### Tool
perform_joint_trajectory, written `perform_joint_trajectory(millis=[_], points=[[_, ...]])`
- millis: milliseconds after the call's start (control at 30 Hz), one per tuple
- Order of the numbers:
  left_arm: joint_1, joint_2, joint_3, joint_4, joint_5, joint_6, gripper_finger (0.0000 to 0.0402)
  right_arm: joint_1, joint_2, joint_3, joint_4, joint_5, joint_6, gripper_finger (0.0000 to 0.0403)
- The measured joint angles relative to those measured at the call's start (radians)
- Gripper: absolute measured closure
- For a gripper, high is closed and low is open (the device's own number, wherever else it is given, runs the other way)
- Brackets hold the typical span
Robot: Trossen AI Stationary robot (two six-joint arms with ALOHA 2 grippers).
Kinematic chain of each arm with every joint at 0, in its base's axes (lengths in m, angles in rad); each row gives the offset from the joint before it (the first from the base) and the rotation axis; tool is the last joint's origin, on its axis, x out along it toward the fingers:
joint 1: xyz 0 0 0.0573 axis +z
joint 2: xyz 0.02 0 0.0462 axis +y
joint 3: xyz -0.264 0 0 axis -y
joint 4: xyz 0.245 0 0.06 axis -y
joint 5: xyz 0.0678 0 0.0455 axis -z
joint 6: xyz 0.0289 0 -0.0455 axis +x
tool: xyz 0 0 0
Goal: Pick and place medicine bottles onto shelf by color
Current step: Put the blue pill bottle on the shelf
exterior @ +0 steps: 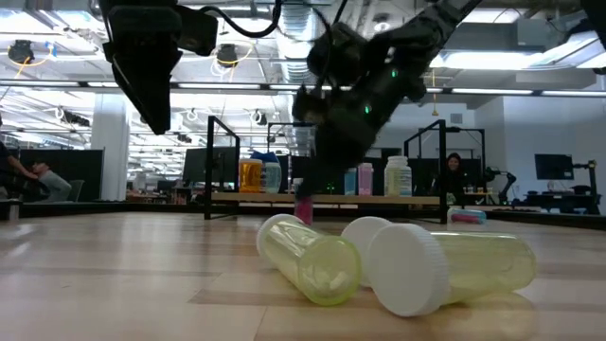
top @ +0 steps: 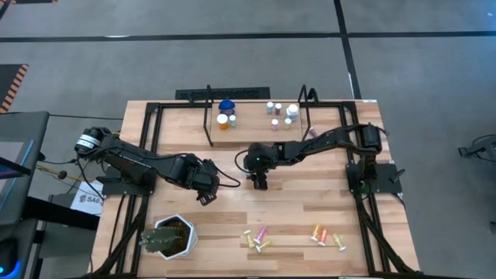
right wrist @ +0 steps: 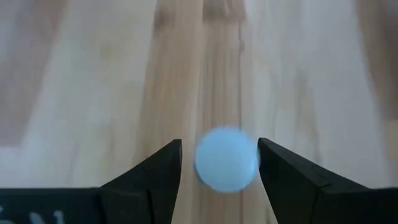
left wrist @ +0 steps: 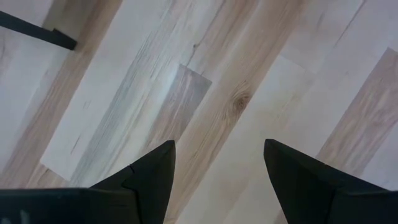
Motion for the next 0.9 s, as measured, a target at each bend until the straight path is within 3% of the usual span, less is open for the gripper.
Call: perform_joint_trajectory(millis=[900], points=[[0.0, 0.0, 0.0, 0.0, -0.008, 0.0, 0.0169, -0.013, -0.011, 0.001, -0.03, 0.0, -0.003, 0.0232]])
